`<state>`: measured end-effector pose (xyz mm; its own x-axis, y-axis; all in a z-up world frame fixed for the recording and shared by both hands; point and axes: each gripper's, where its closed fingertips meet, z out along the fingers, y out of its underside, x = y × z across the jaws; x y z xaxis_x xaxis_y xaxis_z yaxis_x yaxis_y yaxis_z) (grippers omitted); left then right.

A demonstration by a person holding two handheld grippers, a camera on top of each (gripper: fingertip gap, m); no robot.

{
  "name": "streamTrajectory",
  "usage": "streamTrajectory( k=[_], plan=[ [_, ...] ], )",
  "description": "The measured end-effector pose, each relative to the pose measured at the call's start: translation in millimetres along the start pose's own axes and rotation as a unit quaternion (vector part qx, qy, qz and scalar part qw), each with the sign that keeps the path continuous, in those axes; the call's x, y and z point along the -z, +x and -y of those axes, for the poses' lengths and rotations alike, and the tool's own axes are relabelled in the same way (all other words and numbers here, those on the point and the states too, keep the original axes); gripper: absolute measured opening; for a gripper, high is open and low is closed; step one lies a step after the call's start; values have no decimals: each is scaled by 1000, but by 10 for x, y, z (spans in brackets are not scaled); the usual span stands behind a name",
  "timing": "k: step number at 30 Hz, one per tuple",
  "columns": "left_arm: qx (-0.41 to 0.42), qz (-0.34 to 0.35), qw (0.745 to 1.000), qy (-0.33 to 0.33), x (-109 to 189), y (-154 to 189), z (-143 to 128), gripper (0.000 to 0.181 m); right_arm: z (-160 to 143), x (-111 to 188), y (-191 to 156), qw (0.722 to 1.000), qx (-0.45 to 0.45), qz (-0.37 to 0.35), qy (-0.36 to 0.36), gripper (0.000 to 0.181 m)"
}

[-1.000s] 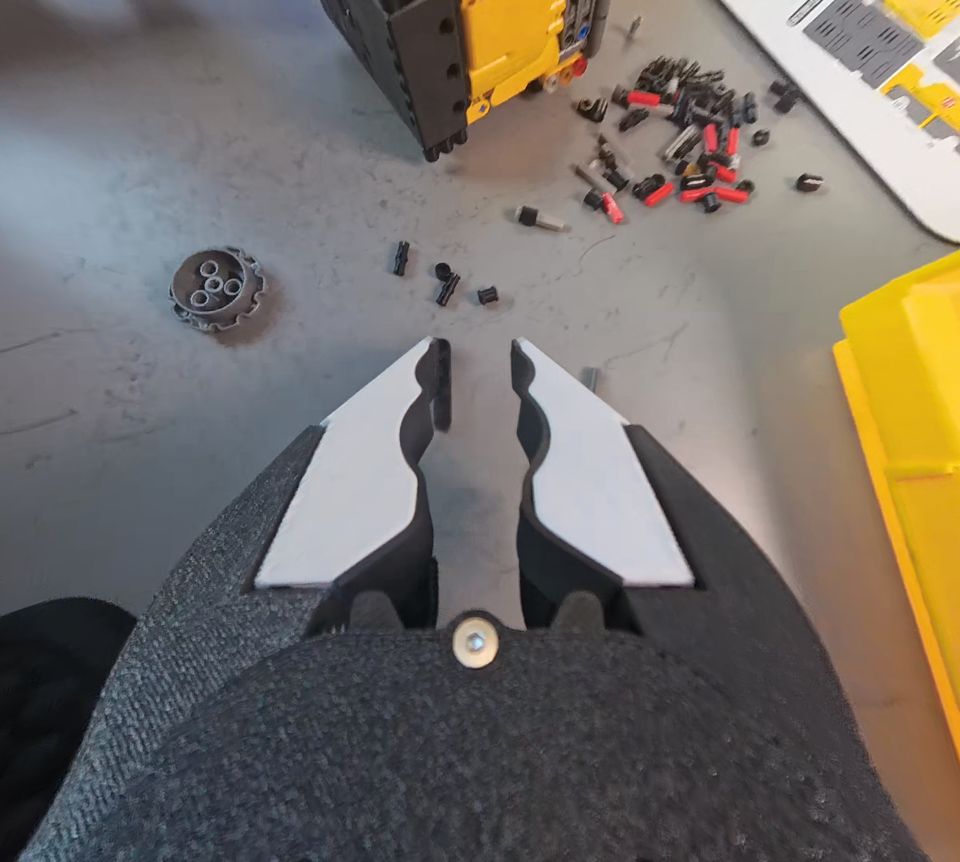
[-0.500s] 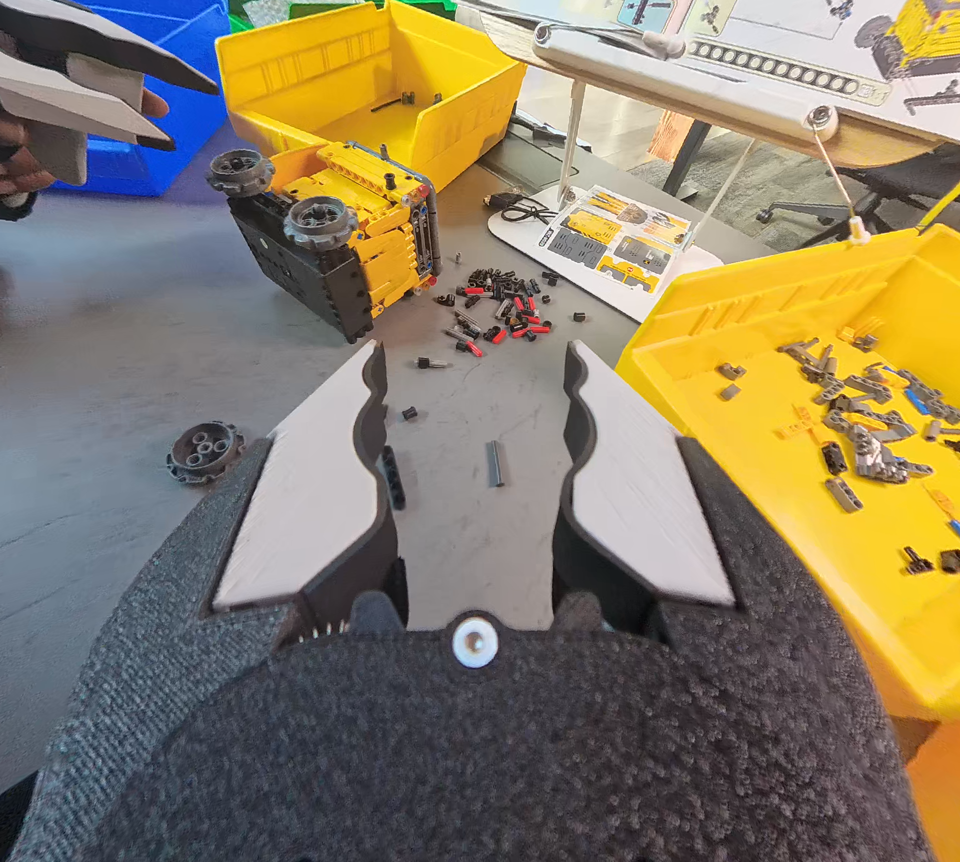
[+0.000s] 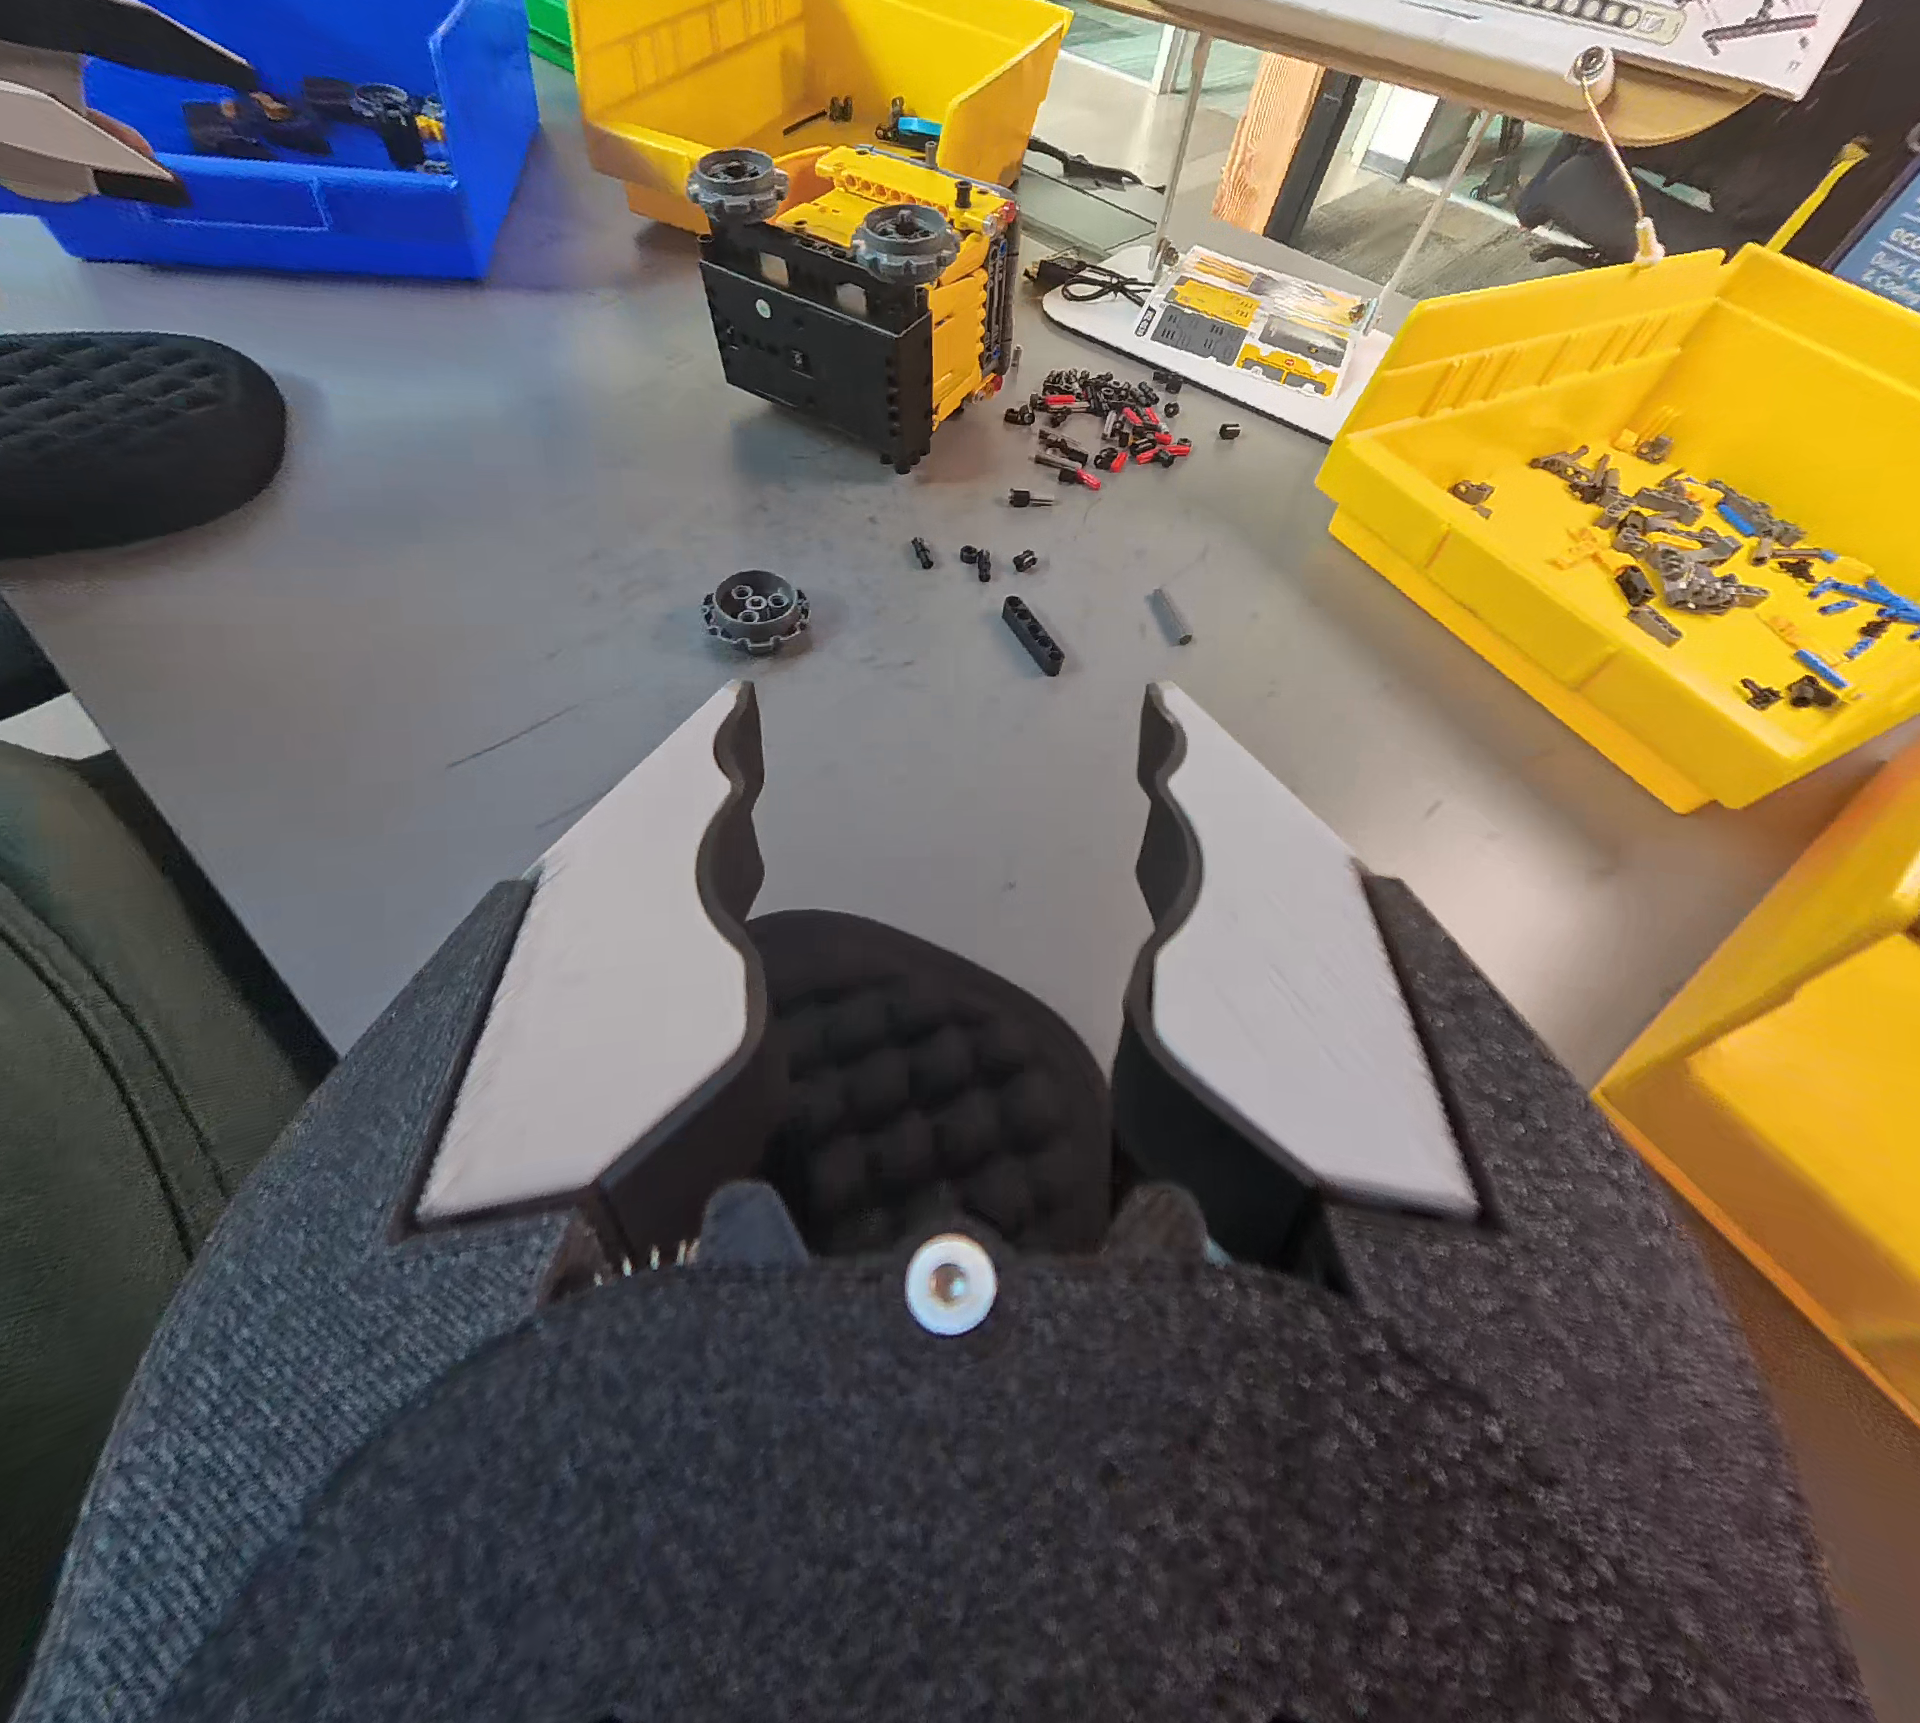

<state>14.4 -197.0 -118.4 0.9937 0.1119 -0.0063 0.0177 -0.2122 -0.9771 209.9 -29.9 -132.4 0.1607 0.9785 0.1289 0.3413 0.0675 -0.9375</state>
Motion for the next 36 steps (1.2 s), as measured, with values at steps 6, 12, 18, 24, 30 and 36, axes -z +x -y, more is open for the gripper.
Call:
streamTrajectory(
  k=[6, 12, 18, 24, 30, 36],
  plan=[
    [3, 29, 1000, 9, 216, 70, -88, 82, -34, 134, -83, 1000, 5, -12, 2, 73],
    [26, 16, 999, -18, 42, 44, -241, 83, -141, -96, -167, 999, 4, 32, -25, 68],
    [33, -4, 999, -32, -190, 51, -286, 82, -212, -651, -560, 981, 92, 139, -100, 56],
    [56, -22, 998, -32, -229, 46, -301, 81, -334, -1313, -751, 956, 104, 205, -180, 59],
    [77, -28, 997, -5, -167, 13, -243, 77, -471, -1487, -756, 945, 118, 207, -224, 36],
    [65, -29, 997, -13, -189, 42, -273, 78, -265, -1539, -599, 956, 96, 197, -194, 35]
  ],
)
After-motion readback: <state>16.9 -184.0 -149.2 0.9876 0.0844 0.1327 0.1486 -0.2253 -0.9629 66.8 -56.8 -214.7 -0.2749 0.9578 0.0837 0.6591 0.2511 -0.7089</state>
